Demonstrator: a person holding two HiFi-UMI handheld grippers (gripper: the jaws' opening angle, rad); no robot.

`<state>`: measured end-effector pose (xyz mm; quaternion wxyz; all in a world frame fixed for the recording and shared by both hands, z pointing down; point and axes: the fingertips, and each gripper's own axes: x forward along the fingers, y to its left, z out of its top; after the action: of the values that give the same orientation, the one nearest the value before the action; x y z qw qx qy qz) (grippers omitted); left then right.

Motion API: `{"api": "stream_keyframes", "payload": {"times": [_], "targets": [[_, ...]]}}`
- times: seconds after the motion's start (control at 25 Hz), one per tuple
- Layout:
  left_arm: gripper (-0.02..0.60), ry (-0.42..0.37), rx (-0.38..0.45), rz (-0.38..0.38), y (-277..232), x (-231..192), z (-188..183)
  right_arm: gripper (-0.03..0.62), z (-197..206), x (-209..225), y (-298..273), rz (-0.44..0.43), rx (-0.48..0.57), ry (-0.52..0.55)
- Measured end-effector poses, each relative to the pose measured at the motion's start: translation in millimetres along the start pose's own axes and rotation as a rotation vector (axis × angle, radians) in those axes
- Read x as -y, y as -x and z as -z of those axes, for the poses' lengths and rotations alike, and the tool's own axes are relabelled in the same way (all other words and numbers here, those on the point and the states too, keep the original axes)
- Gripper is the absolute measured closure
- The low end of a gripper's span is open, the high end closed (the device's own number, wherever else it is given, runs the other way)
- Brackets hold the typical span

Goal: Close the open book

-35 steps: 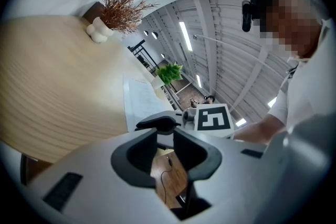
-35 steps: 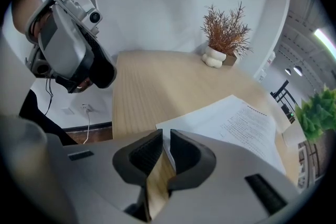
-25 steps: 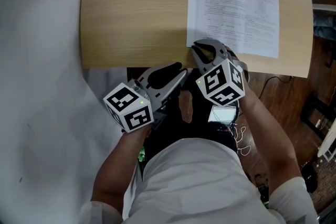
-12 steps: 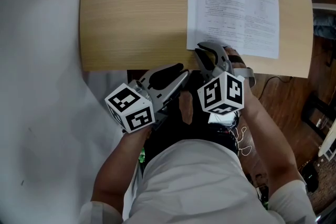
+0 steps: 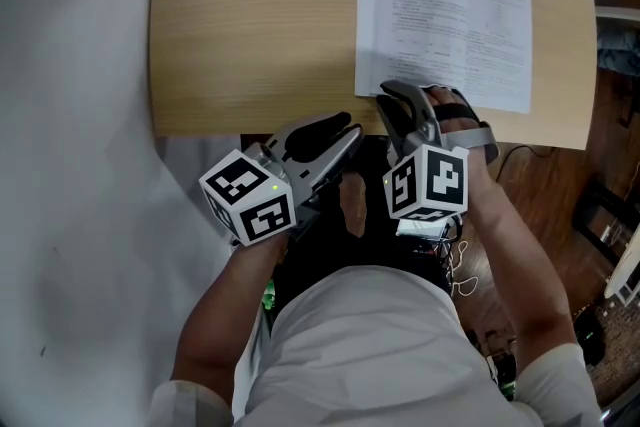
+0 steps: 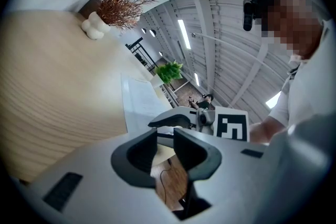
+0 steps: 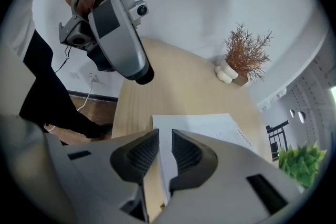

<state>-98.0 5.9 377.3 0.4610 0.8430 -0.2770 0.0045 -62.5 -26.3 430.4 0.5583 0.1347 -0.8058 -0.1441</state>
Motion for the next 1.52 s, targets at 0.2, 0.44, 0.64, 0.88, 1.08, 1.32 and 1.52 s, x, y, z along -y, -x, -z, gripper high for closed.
{"api": "stream_keyframes", "payload": {"times": [0.2,0.44,0.64,0.88,1.08,1.32,1.52], "targets": [[0.509,0.009,-0.006,0.002,-4.6,1.4,2.8,0.52,7.0,1.0,-1.5,-0.018,-0.009,-0.031],[0.509,0.007,-0.009,0.011,-7.0,2.8,3.4,0.52,7.5,-1.2,-2.7,-0.041,-0.015,-0.019],[0.508,0.012,-0.008,0.007,-6.5,1.2,3.3,0.52,1.4,-5.9,-6.7,-0.079,-0.001,-0.068],[0.509,0.017,-0.006,0.005,-5.3,-0.4,3.0,0.548,2.9,-10.3,-16.0,-0.115,-0.017,-0.112],[0.509,0.02,-0.006,0.006,-4.1,-2.5,2.6,0.585,0.4,-9.5,-16.2,-0.136,-0.008,-0.147],[0.508,0.026,-0.005,0.008,-3.2,-4.6,1.9,0.592,-2.7,-6.6,-11.1,-0.154,0.023,-0.223],[0.509,0.033,-0.004,0.009,-4.6,-4.7,0.3,0.592,-2.9,-3.5,-4.3,-0.18,0.068,-0.343]]}}
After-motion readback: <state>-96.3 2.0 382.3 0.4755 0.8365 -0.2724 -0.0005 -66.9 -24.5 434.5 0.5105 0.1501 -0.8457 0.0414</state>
